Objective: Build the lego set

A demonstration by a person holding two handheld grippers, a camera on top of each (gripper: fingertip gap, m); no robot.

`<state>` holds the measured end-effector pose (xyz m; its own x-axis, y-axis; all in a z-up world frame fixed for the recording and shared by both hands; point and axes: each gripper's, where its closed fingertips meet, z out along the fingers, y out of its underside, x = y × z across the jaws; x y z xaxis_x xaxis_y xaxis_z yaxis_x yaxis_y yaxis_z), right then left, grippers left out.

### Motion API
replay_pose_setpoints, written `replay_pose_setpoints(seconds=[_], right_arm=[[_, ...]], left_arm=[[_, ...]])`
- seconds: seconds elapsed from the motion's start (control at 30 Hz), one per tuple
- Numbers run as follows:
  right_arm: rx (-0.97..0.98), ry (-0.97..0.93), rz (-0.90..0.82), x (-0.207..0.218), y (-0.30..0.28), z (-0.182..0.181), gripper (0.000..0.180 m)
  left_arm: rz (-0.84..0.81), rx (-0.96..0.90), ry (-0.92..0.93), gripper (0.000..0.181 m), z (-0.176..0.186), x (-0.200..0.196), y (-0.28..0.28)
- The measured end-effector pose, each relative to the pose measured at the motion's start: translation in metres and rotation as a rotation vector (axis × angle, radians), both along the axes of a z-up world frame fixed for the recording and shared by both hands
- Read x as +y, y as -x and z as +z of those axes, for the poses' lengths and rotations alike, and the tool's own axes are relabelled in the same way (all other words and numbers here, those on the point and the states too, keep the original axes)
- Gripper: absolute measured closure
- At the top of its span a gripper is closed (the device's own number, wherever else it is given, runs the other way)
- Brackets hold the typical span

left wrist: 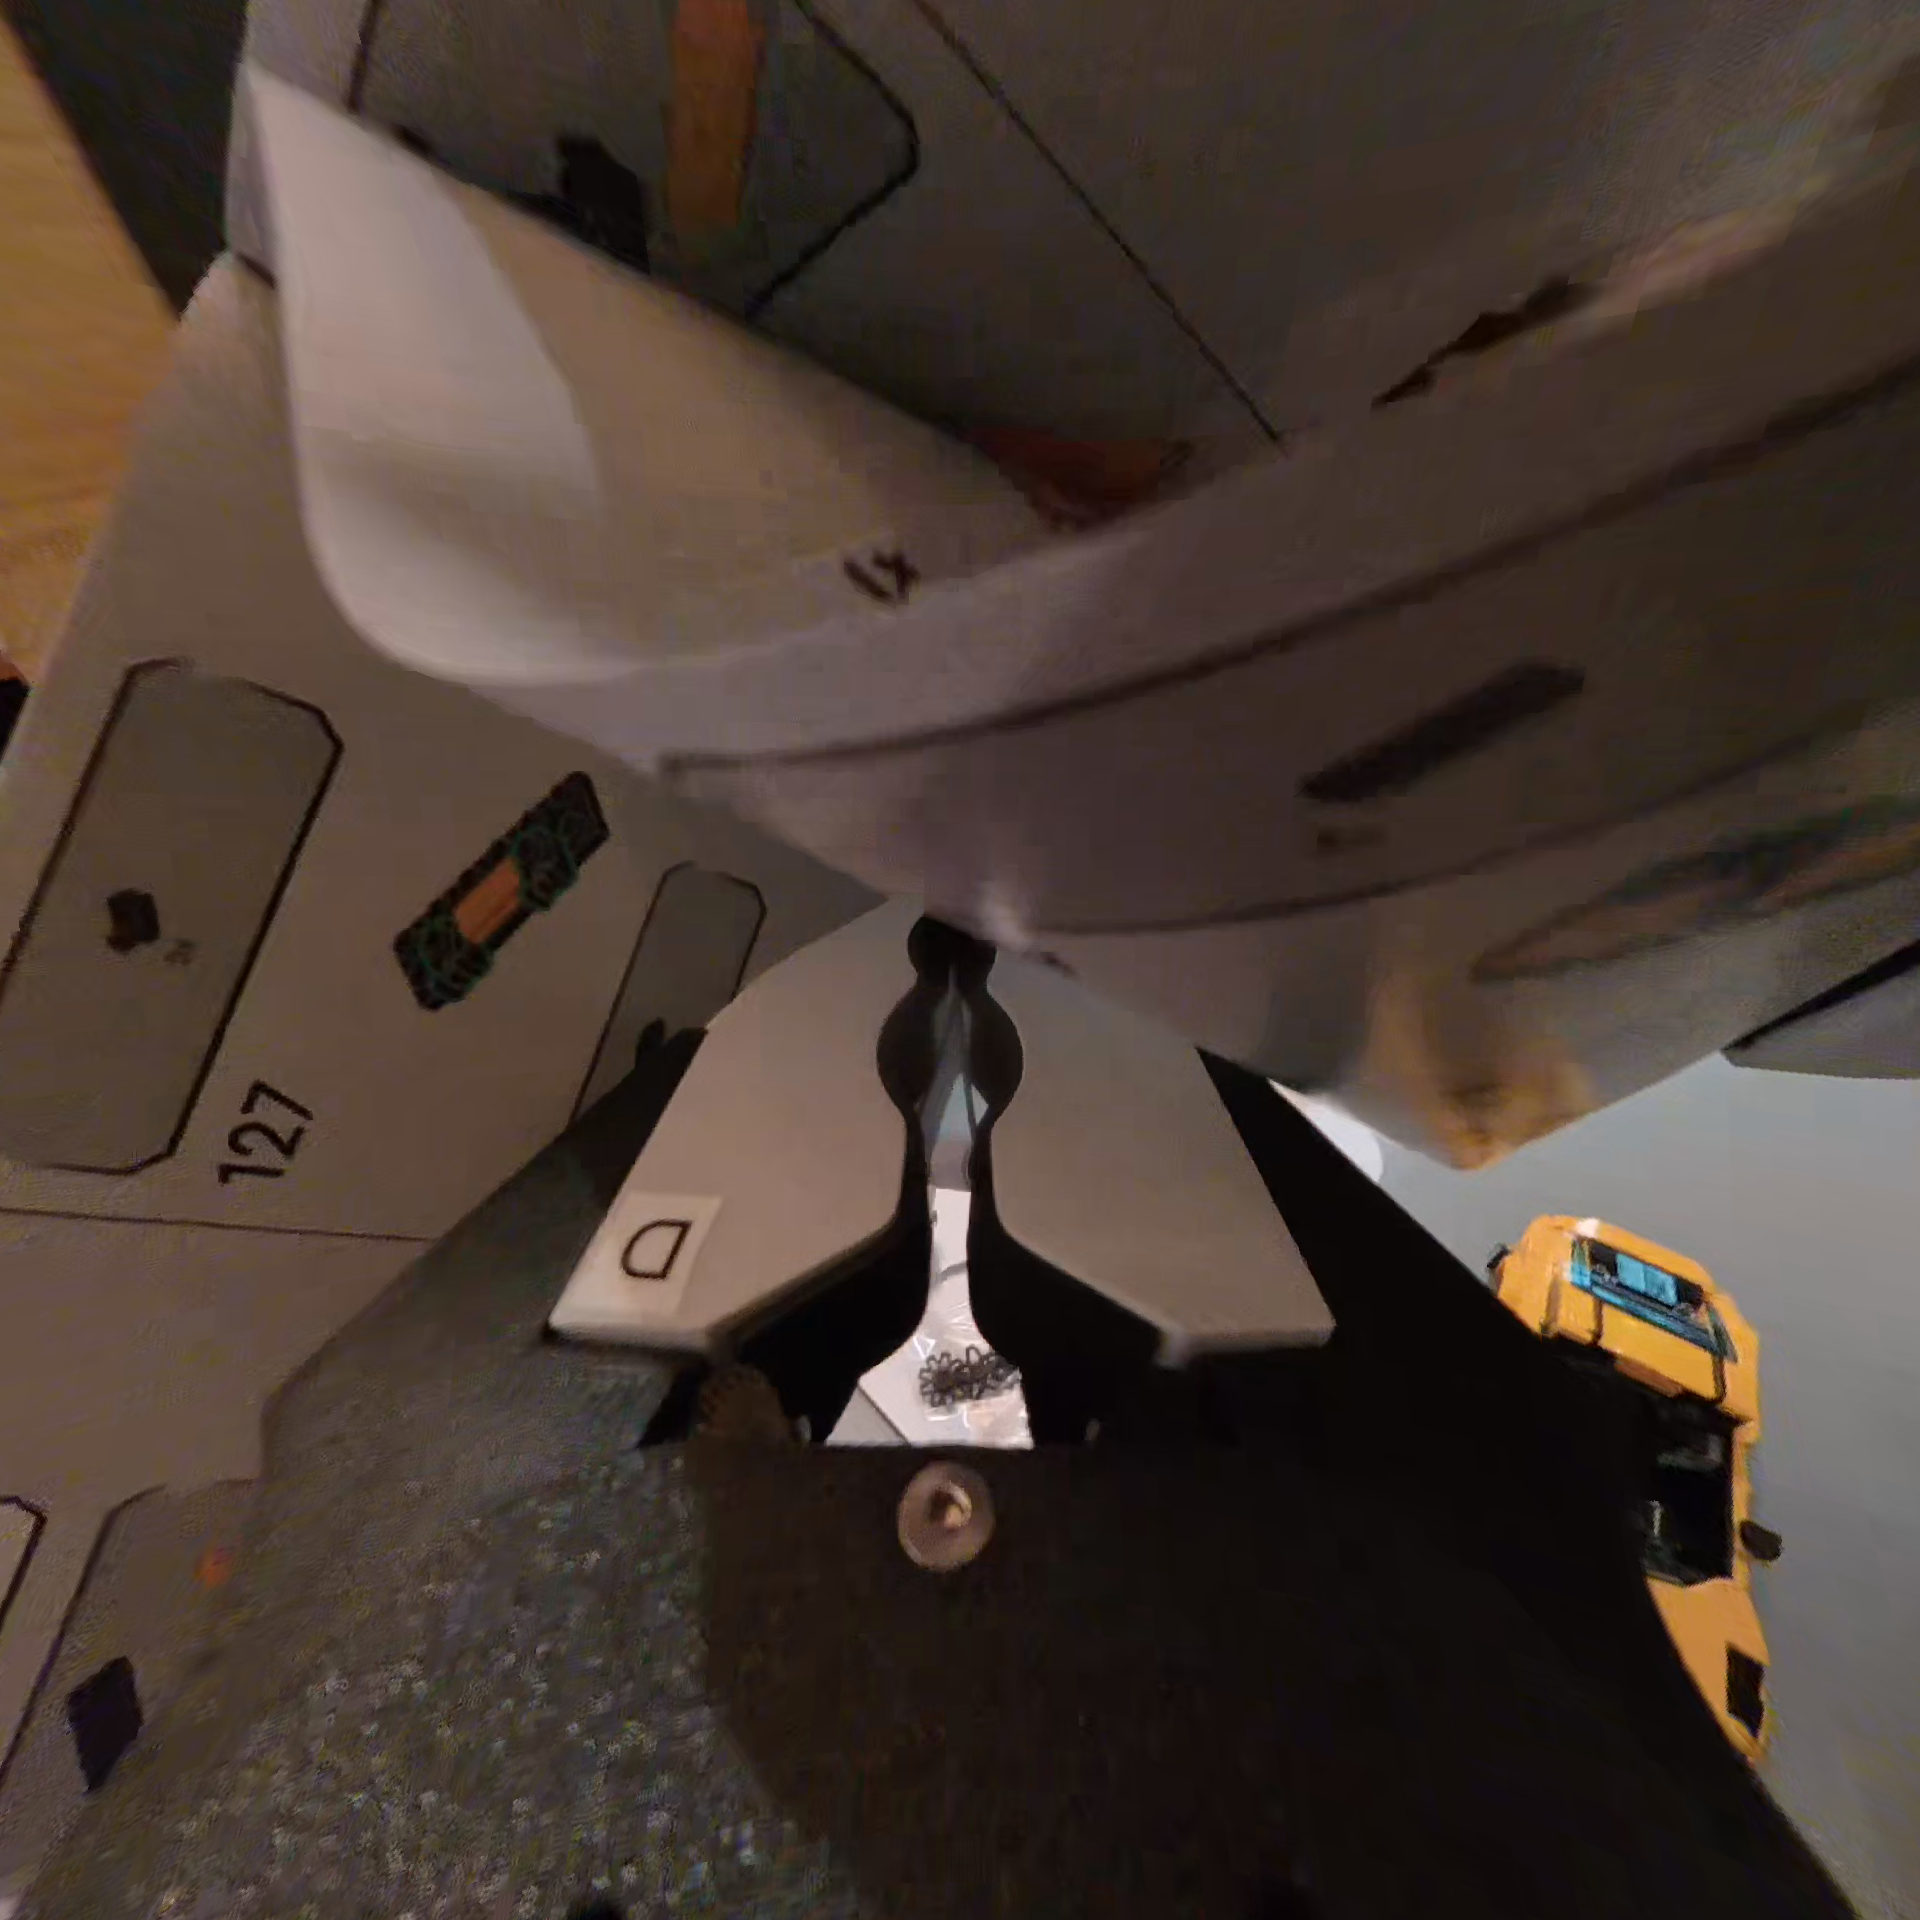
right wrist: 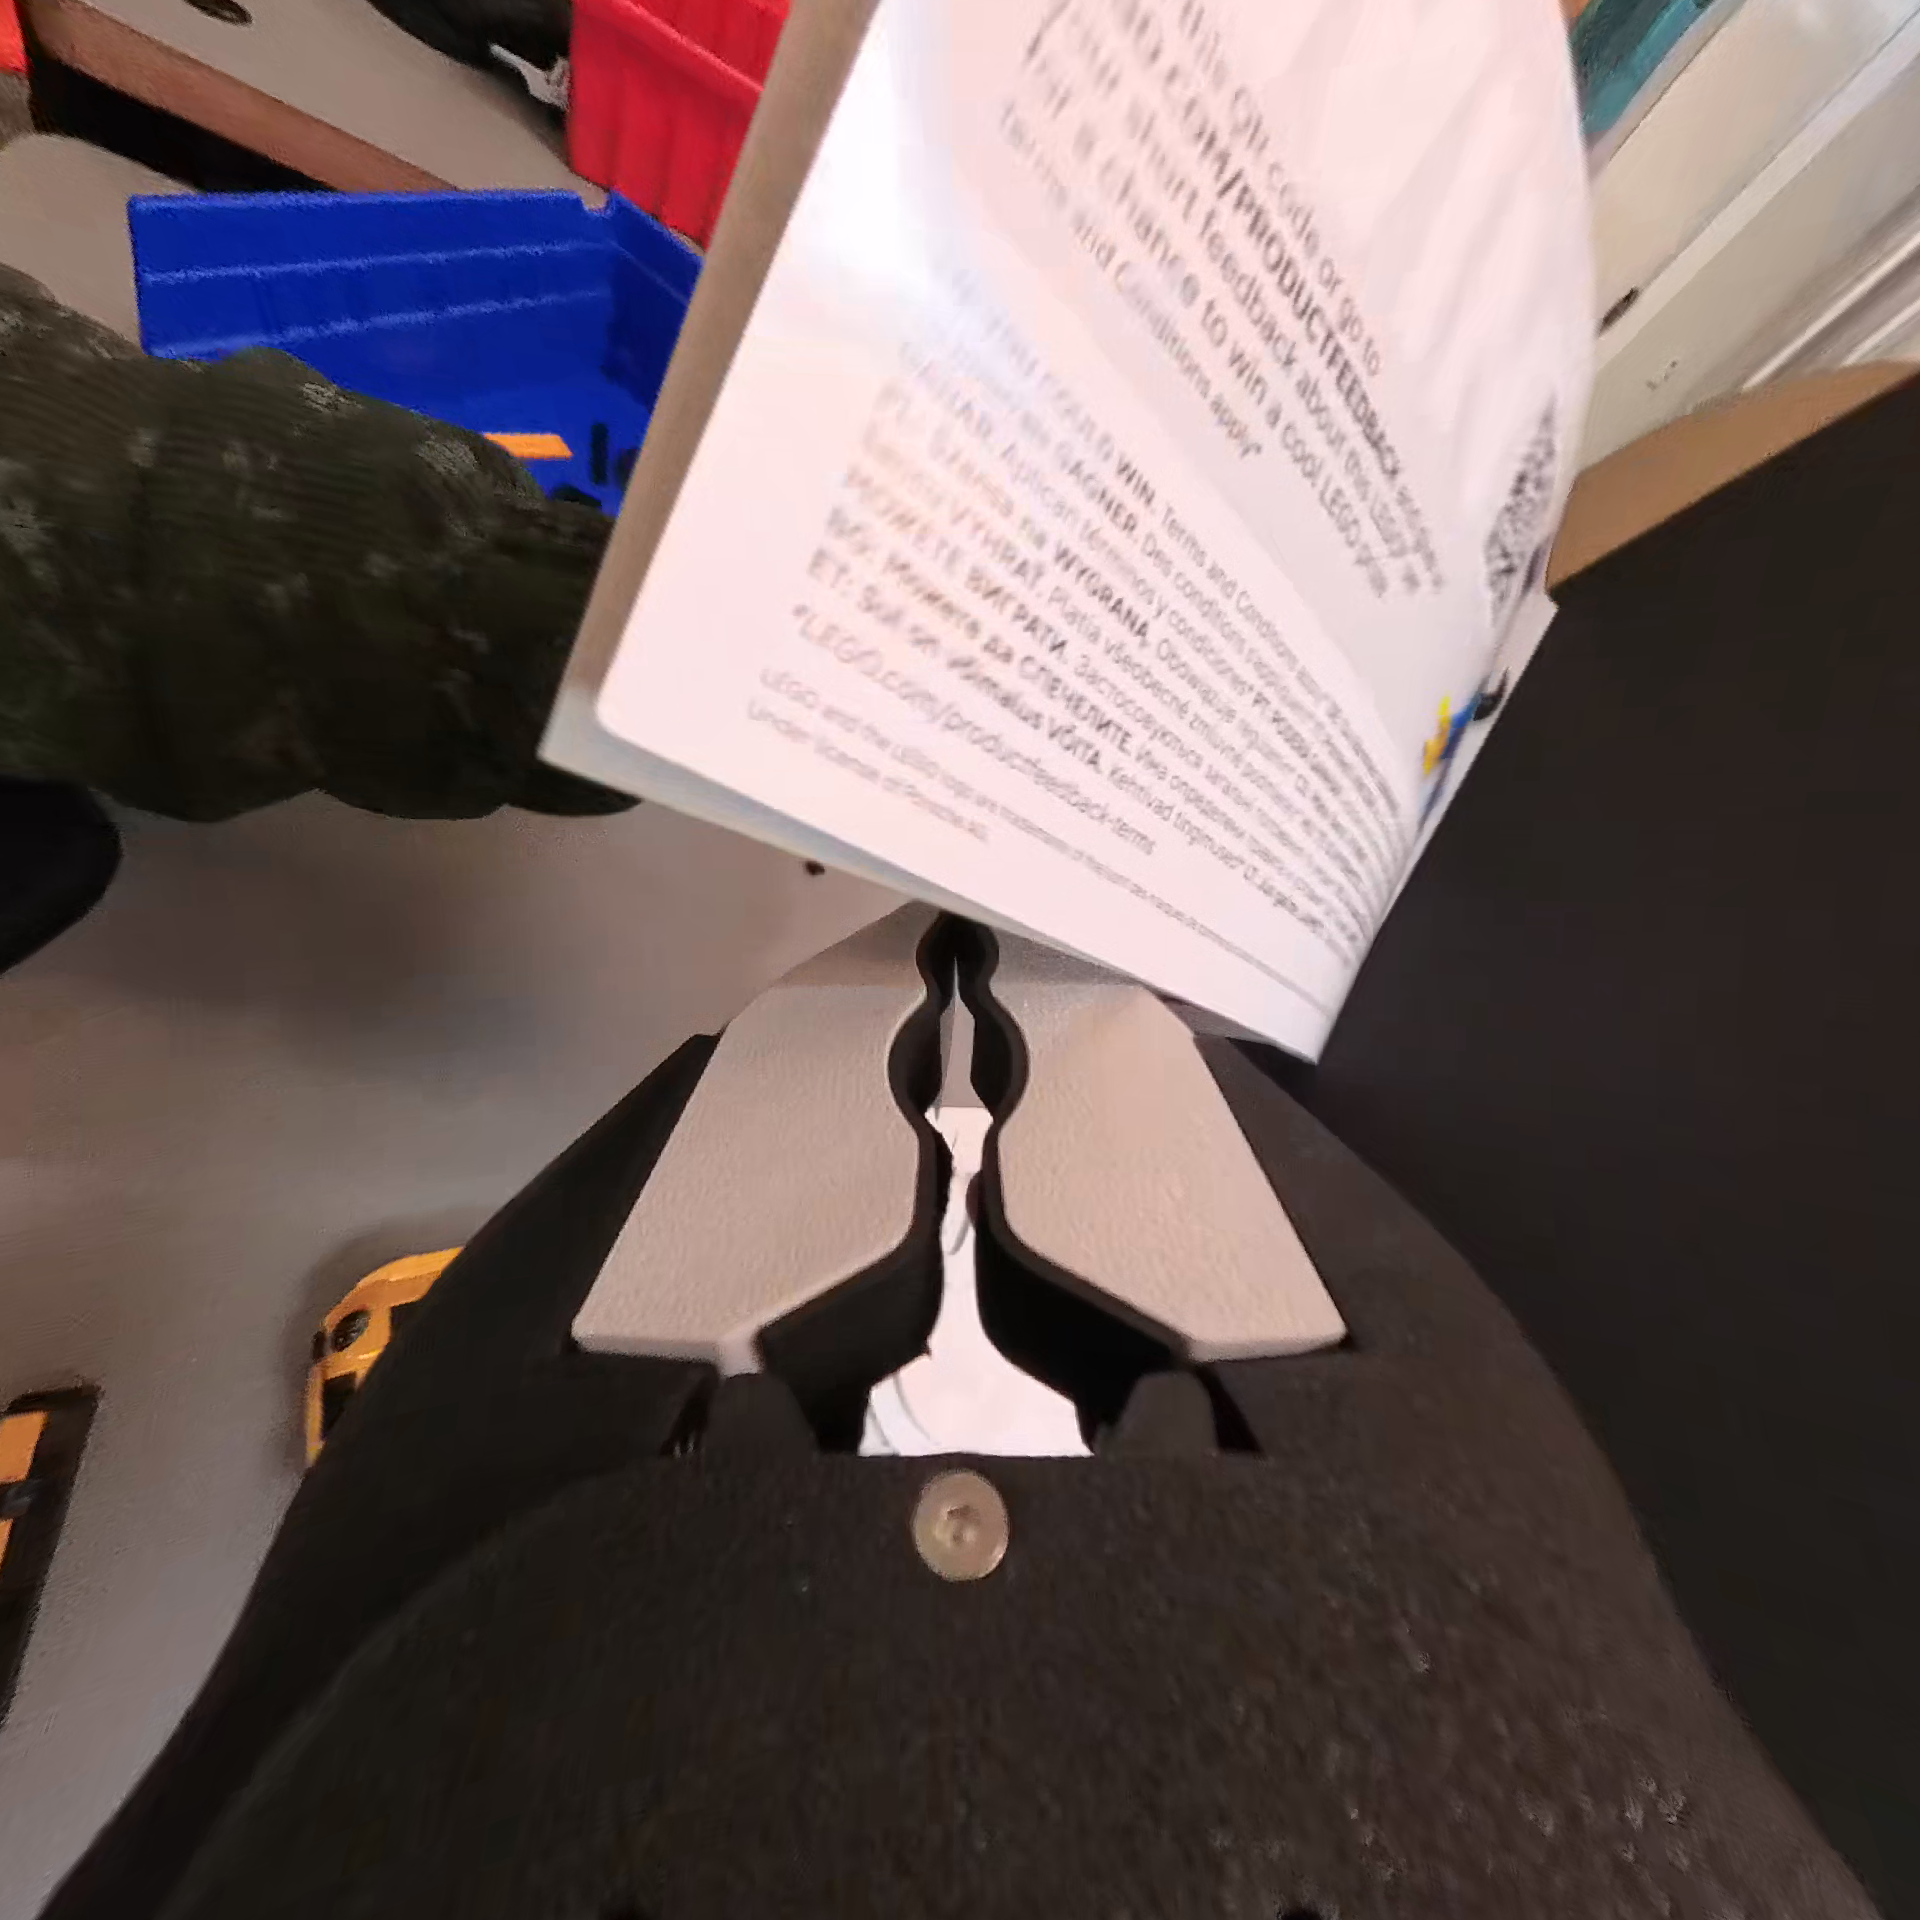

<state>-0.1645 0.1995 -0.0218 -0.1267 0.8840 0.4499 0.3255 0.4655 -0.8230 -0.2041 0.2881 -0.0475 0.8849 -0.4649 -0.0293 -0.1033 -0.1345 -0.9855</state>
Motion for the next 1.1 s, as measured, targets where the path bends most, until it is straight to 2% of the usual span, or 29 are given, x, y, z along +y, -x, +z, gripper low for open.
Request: replay_pose_setpoints(seconds=[0.13,0.33,0.5,0.67,0.9,1.03,1.1], right_arm=[[0.130,0.097,-0.090,0.010,-0.019,0.015,0.180],[0.504,0.399,-0.375,0.063,-0.079,0.037,0.180],[0.677,0.559,-0.558,0.097,-0.125,0.028,0.180],[0.707,0.604,-0.650,0.118,-0.163,0.018,0.180],[0.616,0.666,-0.629,0.128,-0.176,-0.006,0.180],[0.587,0.677,-0.619,0.131,-0.178,-0.011,0.180],[0.581,0.673,-0.612,0.132,-0.179,-0.011,0.180]], left_arm=[[-0.003,0.144,0.039,0.180,-0.002,-0.001,-0.003],[0.004,0.442,0.098,0.179,-0.006,0.001,-0.008],[-0.027,0.495,0.076,0.177,0.000,0.002,-0.023],[-0.028,0.555,0.053,0.173,-0.005,0.002,-0.034],[0.029,0.643,0.016,0.178,-0.009,0.003,-0.038],[0.084,0.697,-0.009,0.171,-0.005,0.000,-0.037],[0.081,0.725,0.037,0.168,-0.013,-0.002,-0.037]])
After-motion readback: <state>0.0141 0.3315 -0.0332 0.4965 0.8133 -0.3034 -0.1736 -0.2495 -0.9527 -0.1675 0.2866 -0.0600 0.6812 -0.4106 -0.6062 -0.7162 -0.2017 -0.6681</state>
